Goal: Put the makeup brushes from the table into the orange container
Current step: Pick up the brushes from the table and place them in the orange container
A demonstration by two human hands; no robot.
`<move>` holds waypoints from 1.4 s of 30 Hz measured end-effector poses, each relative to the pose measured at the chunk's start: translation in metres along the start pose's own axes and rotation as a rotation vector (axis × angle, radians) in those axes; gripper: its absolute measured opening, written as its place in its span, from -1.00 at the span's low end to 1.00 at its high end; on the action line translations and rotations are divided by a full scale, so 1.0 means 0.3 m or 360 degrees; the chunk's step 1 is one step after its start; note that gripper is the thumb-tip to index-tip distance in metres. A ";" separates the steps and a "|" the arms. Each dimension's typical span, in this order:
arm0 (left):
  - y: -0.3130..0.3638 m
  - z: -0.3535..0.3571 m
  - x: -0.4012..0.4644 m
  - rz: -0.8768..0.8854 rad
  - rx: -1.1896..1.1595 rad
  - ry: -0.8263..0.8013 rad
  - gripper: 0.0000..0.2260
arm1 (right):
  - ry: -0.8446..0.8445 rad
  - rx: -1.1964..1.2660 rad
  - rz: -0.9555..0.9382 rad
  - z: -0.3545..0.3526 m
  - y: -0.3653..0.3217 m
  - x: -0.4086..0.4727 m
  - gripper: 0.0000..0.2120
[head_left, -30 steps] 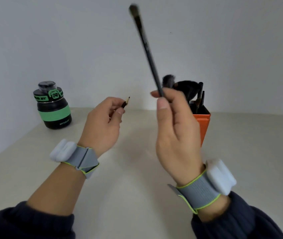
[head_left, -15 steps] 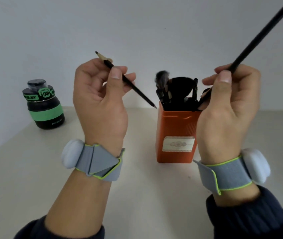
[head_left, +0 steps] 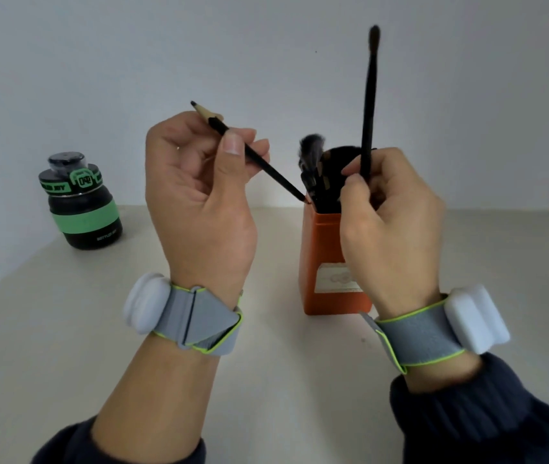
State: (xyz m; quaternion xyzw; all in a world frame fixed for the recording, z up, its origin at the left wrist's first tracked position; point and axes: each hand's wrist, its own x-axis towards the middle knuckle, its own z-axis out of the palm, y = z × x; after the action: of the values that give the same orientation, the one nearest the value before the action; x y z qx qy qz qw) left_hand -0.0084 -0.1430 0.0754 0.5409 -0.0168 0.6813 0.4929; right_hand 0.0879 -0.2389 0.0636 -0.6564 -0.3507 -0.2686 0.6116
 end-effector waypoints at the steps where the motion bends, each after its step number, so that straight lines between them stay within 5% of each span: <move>1: 0.001 0.000 0.001 0.0005 -0.0007 0.0021 -0.89 | -0.0011 -0.0006 0.0001 -0.001 -0.003 -0.002 -0.90; 7: -0.001 0.002 0.002 0.0037 -0.0032 0.0118 -0.91 | -0.0016 -0.0058 -0.0094 -0.006 -0.010 -0.001 -0.72; 12: -0.004 -0.008 0.013 0.0033 -0.0127 0.0256 -0.90 | 0.0040 -0.0078 -0.0117 -0.006 -0.003 0.006 -0.84; 16: -0.011 0.010 -0.003 -0.0049 -0.0104 0.0122 -0.87 | -0.0008 0.0071 -0.0043 -0.004 -0.006 0.003 -0.70; 20: -0.019 0.033 -0.029 -0.0114 -0.0005 -0.0058 -0.78 | 0.0024 0.0121 0.0003 -0.003 -0.008 0.004 -0.87; 25: -0.032 0.051 -0.052 -0.0145 0.0080 -0.0152 -0.87 | 0.0093 0.0095 -0.0050 -0.003 -0.011 0.003 -0.65; 32: -0.069 0.070 -0.064 -0.0182 0.0504 -0.0118 -0.90 | 0.0097 0.0191 -0.0088 0.002 -0.015 -0.003 -0.86; 42: -0.085 0.076 -0.080 -0.0295 0.0738 -0.0274 -0.90 | 0.0184 0.0155 -0.0108 -0.006 -0.028 -0.006 -0.86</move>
State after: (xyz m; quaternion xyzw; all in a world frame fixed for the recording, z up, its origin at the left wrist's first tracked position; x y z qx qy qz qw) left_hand 0.0239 -0.1583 0.0537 0.6946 0.1477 0.5704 0.4128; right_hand 0.0803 -0.2410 0.0674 -0.5970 -0.3495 -0.3091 0.6526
